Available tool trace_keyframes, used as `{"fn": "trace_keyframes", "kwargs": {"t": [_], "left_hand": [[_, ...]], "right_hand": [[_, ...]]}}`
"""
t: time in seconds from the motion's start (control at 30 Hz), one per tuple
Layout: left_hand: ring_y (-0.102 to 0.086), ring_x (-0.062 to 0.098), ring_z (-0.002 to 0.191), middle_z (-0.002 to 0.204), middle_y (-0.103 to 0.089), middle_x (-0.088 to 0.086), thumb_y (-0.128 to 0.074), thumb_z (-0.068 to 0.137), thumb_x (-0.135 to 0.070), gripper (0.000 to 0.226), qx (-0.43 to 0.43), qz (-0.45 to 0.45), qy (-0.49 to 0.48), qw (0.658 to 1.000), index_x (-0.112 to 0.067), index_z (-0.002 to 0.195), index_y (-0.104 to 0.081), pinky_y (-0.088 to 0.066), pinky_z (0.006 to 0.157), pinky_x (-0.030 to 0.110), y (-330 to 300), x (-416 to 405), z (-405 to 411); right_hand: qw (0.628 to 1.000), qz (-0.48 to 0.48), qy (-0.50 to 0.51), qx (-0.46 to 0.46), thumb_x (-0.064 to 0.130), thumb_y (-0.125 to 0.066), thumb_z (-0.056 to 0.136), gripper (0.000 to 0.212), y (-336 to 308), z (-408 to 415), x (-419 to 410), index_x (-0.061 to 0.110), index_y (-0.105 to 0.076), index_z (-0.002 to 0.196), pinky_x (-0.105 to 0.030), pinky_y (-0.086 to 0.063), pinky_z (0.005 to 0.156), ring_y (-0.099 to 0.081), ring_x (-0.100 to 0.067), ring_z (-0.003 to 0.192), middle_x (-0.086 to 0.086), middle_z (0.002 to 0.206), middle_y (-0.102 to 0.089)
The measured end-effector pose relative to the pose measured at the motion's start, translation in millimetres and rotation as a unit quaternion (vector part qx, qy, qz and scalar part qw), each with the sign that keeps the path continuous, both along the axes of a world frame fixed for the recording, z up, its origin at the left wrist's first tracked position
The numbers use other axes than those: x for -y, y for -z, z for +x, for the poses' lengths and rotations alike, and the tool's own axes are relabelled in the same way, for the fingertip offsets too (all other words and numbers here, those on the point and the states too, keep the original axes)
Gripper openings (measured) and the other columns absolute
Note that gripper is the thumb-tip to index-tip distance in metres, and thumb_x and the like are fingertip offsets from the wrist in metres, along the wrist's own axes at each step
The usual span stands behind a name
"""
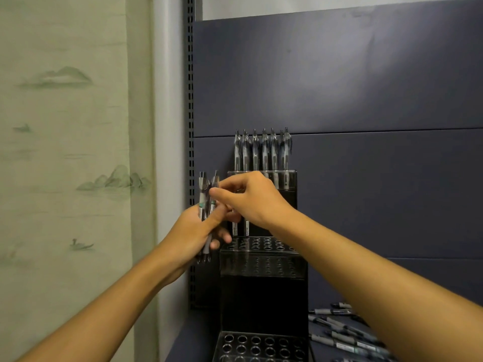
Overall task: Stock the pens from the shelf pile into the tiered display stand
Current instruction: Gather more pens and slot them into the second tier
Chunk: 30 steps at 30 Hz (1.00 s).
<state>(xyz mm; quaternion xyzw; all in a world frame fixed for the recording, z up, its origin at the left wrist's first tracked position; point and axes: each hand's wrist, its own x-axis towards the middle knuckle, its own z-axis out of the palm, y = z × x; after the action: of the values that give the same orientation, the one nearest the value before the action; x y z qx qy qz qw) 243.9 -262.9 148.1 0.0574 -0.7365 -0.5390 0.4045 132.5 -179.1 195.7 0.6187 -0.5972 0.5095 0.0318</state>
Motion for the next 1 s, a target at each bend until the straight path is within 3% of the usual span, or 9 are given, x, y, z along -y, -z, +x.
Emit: {"fn": "trace_keyframes", "kwargs": {"t": [0.1,0.23,0.43,0.57,0.73,1.0], "left_hand": [[-0.065,0.012,0.055,0.083,-0.076,0.006,-0.046,0.085,-0.046,0.054,-0.013,0.033,0.041,0.999,-0.002,0.112,-0.06,-0.047,0.047,0.018,2.8,6.6,-2.7],[-0.072,0.017,0.067,0.094,-0.077,0.007,-0.043,0.094,-0.043,0.043,-0.021,0.066,0.036,0.997,-0.01,0.111,-0.066,-0.054,0.052,0.021,6.6,8.9,-6.7],[-0.076,0.02,0.074,0.095,-0.078,0.004,-0.041,0.103,-0.025,0.029,-0.062,0.125,0.005,0.99,-0.008,0.11,-0.064,-0.06,0.062,0.025,4.4,28.4,0.1],[-0.075,0.018,0.073,0.094,-0.078,0.003,-0.042,0.104,-0.026,0.028,-0.047,0.131,-0.032,0.99,-0.009,0.109,-0.064,-0.061,0.063,0.025,10.3,46.9,8.1],[-0.075,0.018,0.073,0.101,-0.076,0.007,-0.045,0.103,-0.028,0.029,-0.009,0.111,-0.088,0.99,-0.01,0.11,-0.066,-0.061,0.063,0.025,24.9,68.3,16.8],[-0.075,0.02,0.073,0.095,-0.076,0.006,-0.046,0.103,-0.029,0.029,0.019,0.117,-0.101,0.988,-0.01,0.108,-0.067,-0.06,0.059,0.025,37.0,75.2,15.7]], "right_hand": [[1.0,-0.008,0.005,0.006,0.032,-0.066,0.094,0.02,0.6,-3.3,-1.7,0.016,-0.077,0.097,-0.016,-0.054,0.063,-0.068,-0.003,0.076,0.003,0.082,-0.073],[0.998,-0.039,0.02,0.046,0.03,-0.063,0.096,0.013,-2.7,-10.2,-4.2,0.021,-0.072,0.093,-0.034,-0.06,0.077,-0.073,-0.016,0.085,-0.003,0.09,-0.076],[0.987,-0.112,0.038,0.113,0.022,-0.062,0.097,0.019,-25.6,-29.0,-20.7,0.014,-0.067,0.112,-0.026,-0.06,0.063,-0.075,-0.017,0.074,-0.003,0.092,-0.074],[0.982,-0.137,0.105,0.079,0.024,-0.062,0.097,0.026,-31.8,-52.5,-29.7,0.012,-0.065,0.12,-0.026,-0.062,0.066,-0.075,-0.013,0.071,0.002,0.093,-0.072],[0.982,-0.102,0.157,-0.028,0.027,-0.063,0.097,0.031,-9.9,-63.0,-23.7,0.01,-0.065,0.122,-0.021,-0.061,0.067,-0.072,-0.007,0.066,0.006,0.083,-0.071],[0.987,-0.07,0.148,0.004,0.027,-0.063,0.097,0.031,8.9,-67.0,-11.8,0.01,-0.066,0.122,-0.021,-0.061,0.065,-0.073,-0.009,0.067,-0.001,0.098,-0.072]]}}
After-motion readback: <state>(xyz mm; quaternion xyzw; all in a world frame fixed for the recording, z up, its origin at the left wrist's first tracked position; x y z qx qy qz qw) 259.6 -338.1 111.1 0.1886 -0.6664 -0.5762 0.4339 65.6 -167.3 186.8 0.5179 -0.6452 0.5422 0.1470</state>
